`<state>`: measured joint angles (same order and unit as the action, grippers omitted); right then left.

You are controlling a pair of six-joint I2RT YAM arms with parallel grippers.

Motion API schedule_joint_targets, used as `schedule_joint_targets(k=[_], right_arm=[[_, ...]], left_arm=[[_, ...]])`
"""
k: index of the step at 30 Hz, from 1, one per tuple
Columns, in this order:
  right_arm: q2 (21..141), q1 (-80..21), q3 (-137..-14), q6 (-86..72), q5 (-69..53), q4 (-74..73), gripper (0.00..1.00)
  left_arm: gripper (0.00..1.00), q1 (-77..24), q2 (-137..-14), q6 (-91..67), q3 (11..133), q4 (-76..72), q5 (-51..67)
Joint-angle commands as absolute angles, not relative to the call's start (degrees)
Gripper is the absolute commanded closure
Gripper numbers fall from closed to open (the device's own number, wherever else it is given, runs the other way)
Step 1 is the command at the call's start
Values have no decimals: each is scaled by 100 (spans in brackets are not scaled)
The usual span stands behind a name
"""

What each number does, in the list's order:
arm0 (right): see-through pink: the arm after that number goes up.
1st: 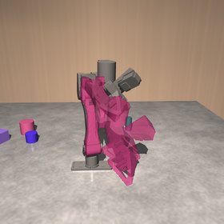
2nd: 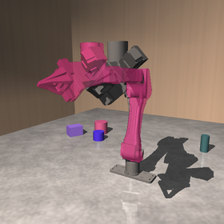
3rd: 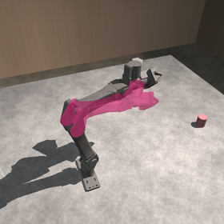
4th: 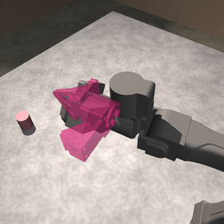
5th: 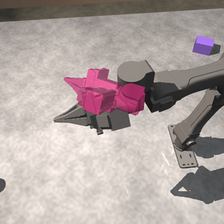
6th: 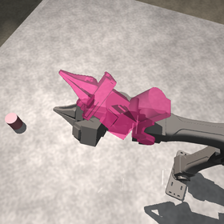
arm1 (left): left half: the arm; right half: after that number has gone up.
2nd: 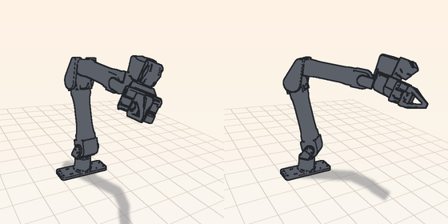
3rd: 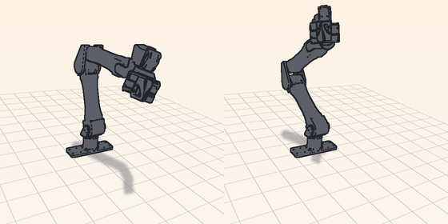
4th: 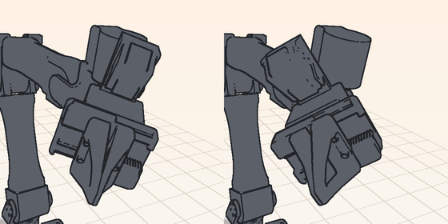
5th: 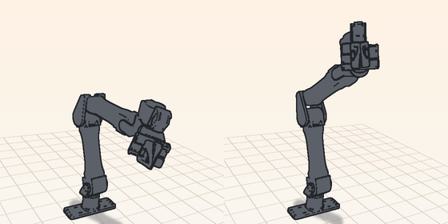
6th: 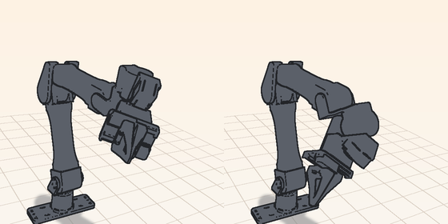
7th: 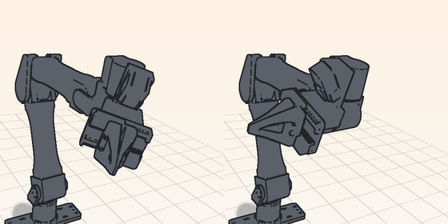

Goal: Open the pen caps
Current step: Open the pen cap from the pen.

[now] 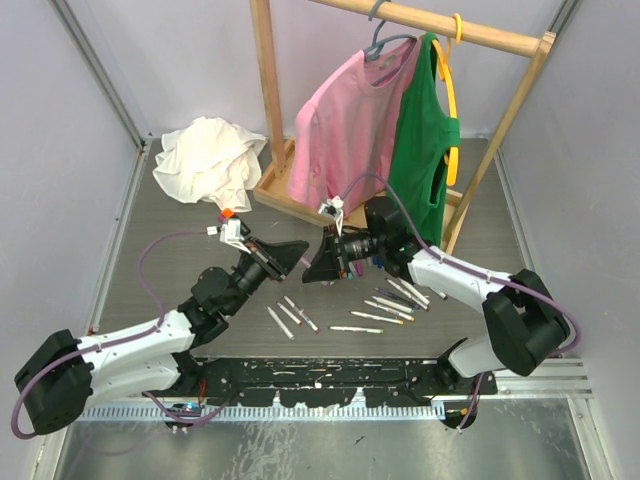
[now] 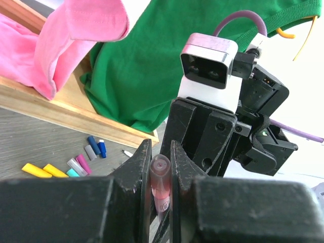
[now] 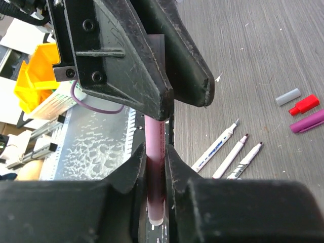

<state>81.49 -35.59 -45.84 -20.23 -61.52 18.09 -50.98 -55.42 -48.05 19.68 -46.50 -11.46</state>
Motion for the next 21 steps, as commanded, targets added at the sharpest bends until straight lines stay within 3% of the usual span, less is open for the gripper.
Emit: schedule_joint_targets(k=[1, 2, 7, 10, 18, 21], right_arm=[[8051, -3594, -4842, -1828, -6174, 1824, 95], [8039, -3595, -4853, -1828, -6186, 1816, 99], [7955, -3590, -4825, -2010, -6200, 1919, 99], [7947, -3594, -4704, -2387, -6222, 2324, 99], [7892, -3516, -4596, -2631, -5965, 2494, 99], [7910, -3516, -4589, -2650, -5978, 2514, 99]], left_arm=[[99, -5132, -5534, -4711, 2354, -4890, -838], [93, -5127, -5518, -4718, 2343, -4879, -846], [63, -5124, -5357, -4878, 1994, -5335, -1044], [51, -5124, -5312, -5003, 1761, -5705, -1180], [57, -5124, -5446, -5062, 1810, -5699, -1099], [65, -5124, -5532, -5052, 1872, -5704, -1086]])
